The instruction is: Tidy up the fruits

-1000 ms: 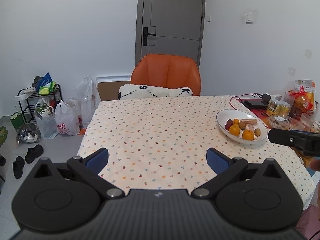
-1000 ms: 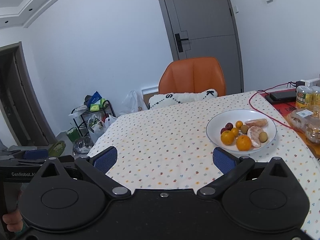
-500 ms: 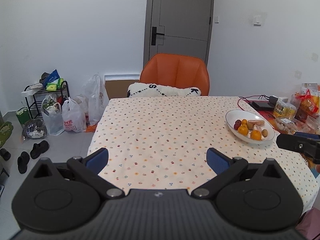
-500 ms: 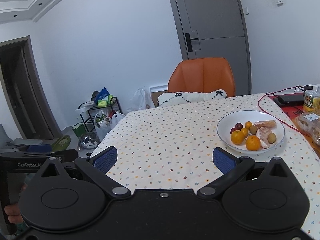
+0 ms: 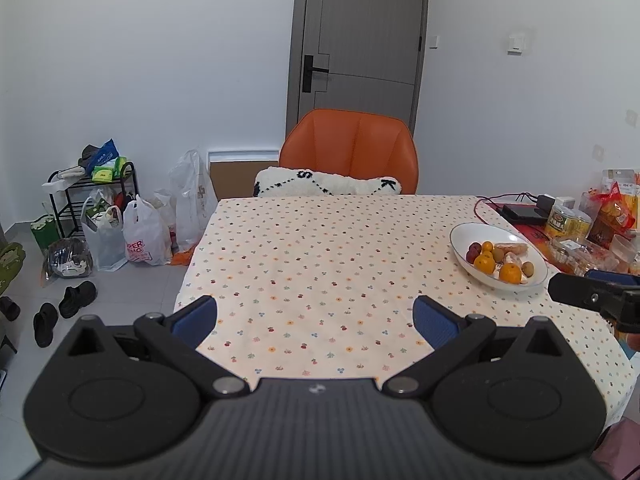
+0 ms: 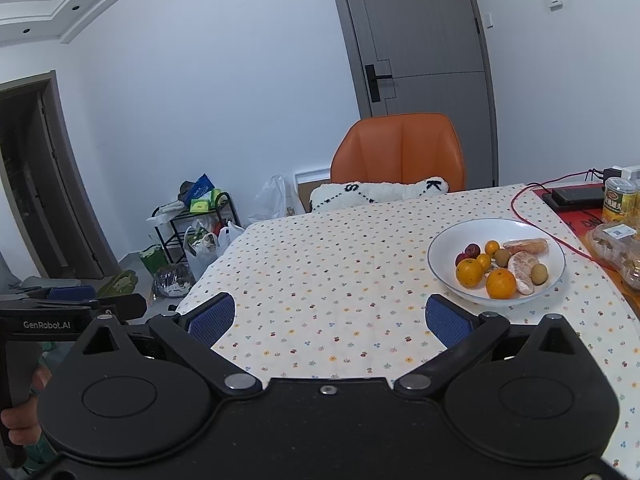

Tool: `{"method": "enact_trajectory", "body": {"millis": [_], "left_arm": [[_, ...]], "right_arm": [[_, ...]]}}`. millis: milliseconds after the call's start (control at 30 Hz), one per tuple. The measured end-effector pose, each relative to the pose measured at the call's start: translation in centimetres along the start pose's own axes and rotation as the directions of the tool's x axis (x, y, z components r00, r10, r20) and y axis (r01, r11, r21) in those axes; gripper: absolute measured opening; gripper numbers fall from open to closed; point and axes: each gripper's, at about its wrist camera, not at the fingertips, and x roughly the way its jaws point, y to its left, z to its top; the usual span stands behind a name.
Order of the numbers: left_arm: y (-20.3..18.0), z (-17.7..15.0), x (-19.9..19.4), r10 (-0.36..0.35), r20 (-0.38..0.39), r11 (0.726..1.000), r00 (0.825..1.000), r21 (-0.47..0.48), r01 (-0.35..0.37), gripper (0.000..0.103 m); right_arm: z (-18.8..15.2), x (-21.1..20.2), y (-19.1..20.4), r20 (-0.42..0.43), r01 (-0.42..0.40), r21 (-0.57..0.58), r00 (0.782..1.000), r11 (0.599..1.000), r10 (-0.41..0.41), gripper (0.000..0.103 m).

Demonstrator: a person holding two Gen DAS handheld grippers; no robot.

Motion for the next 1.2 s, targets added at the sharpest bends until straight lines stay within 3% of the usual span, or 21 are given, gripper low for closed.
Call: {"method": "enact_trajectory", "body": {"millis": [1200], "left_arm": [[-0.12, 0.36, -0.3, -0.017, 0.002, 1.0, 1.0, -0.006, 0.017, 0.103]], "right_arm": [[0.22, -0.23, -0.08, 0.008, 0.014, 0.004, 1.0, 1.0, -0.014, 0.103]]}}
